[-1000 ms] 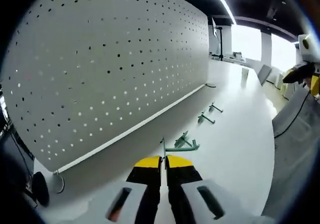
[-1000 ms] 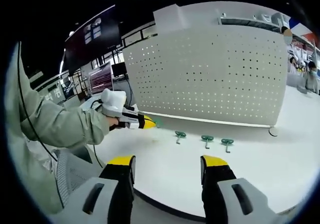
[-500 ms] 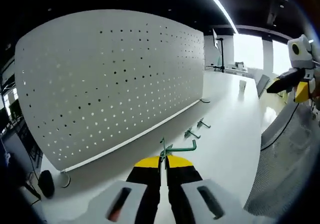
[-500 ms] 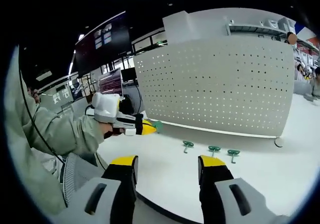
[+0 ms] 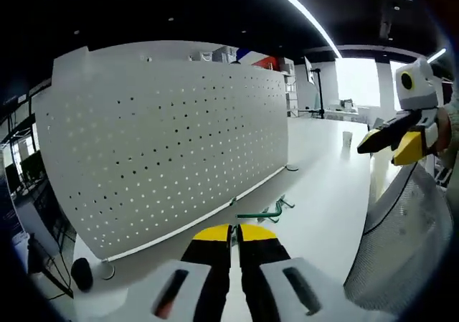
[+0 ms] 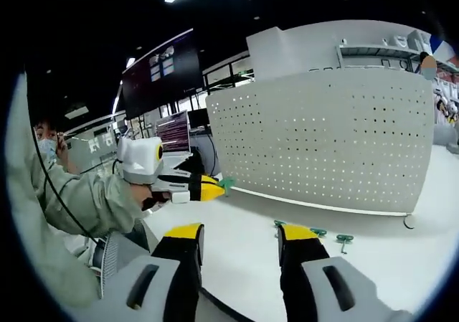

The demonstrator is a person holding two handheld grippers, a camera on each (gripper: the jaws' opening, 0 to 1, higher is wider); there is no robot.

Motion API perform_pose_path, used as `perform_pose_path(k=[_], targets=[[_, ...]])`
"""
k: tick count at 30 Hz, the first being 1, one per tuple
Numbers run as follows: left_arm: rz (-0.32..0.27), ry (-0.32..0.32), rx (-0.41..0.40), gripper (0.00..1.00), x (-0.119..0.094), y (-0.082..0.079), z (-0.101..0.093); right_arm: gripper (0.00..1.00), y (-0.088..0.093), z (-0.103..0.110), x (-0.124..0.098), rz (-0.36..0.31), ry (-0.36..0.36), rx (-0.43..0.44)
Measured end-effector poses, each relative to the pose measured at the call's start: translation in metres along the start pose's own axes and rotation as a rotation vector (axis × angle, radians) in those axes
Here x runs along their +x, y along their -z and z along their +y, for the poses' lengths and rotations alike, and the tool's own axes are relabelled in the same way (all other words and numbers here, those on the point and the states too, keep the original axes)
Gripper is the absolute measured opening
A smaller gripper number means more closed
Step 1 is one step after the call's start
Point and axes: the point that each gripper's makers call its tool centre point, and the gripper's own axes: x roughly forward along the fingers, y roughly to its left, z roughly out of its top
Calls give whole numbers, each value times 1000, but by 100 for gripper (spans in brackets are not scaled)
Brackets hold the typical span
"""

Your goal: Insert the hook assembly into the mounting plate slot until the hook locks in place.

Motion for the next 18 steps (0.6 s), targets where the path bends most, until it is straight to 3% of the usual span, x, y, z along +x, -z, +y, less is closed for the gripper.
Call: perform_pose_path(k=[18], targets=[[-114,3,54,3,-23,-49,-34,28,-27,13,4,-50,-92,19]])
